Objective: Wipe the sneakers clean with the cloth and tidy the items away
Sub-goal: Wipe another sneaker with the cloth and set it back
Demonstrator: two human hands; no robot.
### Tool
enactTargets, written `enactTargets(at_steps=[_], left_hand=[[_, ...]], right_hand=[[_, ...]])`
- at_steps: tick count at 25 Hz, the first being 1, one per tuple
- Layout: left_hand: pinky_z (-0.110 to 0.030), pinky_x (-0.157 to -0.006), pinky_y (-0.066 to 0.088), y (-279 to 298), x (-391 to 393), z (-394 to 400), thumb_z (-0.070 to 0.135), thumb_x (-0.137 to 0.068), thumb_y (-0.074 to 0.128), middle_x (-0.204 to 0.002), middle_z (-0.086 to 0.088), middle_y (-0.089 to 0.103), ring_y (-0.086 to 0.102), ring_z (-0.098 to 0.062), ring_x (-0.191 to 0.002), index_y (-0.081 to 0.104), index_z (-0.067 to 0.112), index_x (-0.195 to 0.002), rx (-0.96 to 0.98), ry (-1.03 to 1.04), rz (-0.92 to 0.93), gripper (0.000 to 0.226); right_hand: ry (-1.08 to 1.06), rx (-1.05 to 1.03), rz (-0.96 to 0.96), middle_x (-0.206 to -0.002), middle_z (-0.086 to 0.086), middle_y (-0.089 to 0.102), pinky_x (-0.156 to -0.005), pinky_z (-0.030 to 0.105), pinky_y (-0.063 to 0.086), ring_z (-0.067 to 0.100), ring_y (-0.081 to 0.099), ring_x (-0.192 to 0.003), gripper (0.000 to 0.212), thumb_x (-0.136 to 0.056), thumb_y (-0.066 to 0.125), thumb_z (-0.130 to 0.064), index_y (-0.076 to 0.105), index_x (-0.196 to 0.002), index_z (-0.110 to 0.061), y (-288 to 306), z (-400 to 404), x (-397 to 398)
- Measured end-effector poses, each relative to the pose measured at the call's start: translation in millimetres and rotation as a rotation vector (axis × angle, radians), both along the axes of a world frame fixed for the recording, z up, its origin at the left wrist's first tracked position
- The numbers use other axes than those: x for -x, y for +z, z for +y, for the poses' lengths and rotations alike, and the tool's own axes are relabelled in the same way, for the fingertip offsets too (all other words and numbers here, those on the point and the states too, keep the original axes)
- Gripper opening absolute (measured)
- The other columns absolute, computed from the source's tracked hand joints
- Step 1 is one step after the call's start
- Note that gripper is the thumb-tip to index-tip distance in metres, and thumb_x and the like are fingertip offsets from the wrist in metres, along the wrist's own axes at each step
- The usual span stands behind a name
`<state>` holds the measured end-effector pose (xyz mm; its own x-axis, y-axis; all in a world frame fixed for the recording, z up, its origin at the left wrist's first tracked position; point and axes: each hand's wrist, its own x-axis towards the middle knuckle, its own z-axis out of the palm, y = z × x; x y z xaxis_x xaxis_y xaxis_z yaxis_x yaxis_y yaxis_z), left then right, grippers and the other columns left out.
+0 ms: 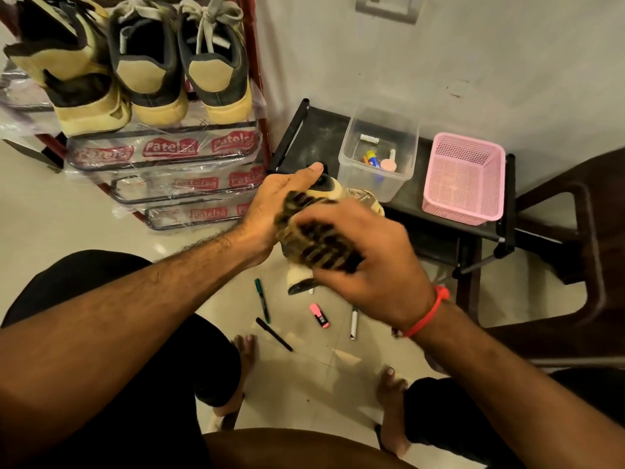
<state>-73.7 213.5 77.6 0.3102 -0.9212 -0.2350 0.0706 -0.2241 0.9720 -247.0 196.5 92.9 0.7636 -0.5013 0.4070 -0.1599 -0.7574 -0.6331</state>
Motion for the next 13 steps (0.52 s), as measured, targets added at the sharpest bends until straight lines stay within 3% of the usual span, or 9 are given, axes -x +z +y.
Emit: enactTargets(at_steps=[2,4,5,8,10,13], left_hand=[[-0.03,-0.067,0.049,-6,2,0,0.043,-0.101,0.055,-0.069,-0.008,0.065,0.061,-0.017,-0.065,0.07,0.009,-0.072,-0.04,-0.041,-0.024,0.048],[-0.034,-0.072,0.051,-7,3,0,0.046,-0.101,0.053,-0.079,-0.013,0.07,0.065,-0.021,-0.074,0.074,0.008,-0.082,-0.06,-0.018,-0.056,0.048],[-0.033,-0.069,0.05,-7,2,0,0.047,-0.101,0.053,-0.075,-0.01,0.069,0.064,-0.02,-0.071,0.074,0.012,-0.078,-0.058,0.012,-0.055,0.048],[-0.026,-0.062,0.046,-5,-1,4,0.045,-0.102,0.053,-0.06,0.001,0.062,0.057,-0.013,-0.058,0.069,0.021,-0.059,-0.03,-0.014,-0.038,0.052],[-0.03,-0.066,0.048,-9,3,6,0.046,-0.102,0.053,-0.064,-0.006,0.063,0.058,-0.018,-0.061,0.07,0.02,-0.061,-0.04,-0.055,-0.047,0.052],[-0.034,-0.068,0.048,-7,5,2,0.053,-0.101,0.051,-0.069,-0.011,0.062,0.058,-0.023,-0.064,0.068,0.01,-0.072,-0.089,0.006,-0.101,0.054]], right_hand=[[0.043,0.109,0.115,-0.119,0.004,0.062,-0.098,0.022,0.046,0.015,0.055,-0.111,0.048,-0.078,0.073,-0.02,0.063,-0.125,-0.014,-2,-8,-1],[-0.13,0.06,0.11,-0.118,0.006,0.062,-0.098,0.033,0.05,0.018,0.056,-0.111,0.048,-0.078,0.074,-0.017,0.063,-0.125,-0.015,-7,-33,3],[-0.17,0.024,0.087,-0.118,0.006,0.063,-0.098,0.038,0.051,0.019,0.057,-0.112,0.048,-0.078,0.074,-0.015,0.063,-0.124,-0.014,-8,-37,4],[0.063,0.038,0.115,-0.117,0.002,0.064,-0.1,0.027,0.047,0.013,0.057,-0.111,0.047,-0.077,0.076,-0.015,0.063,-0.122,-0.014,-6,-17,0],[0.138,0.091,0.209,-0.116,0.002,0.064,-0.1,0.027,0.047,0.014,0.057,-0.109,0.048,-0.077,0.078,-0.018,0.063,-0.123,-0.016,-7,-26,5],[-0.058,0.028,0.247,-0.114,0.006,0.064,-0.094,0.041,0.053,0.018,0.059,-0.107,0.043,-0.08,0.076,-0.017,0.063,-0.122,-0.015,-4,-51,15]])
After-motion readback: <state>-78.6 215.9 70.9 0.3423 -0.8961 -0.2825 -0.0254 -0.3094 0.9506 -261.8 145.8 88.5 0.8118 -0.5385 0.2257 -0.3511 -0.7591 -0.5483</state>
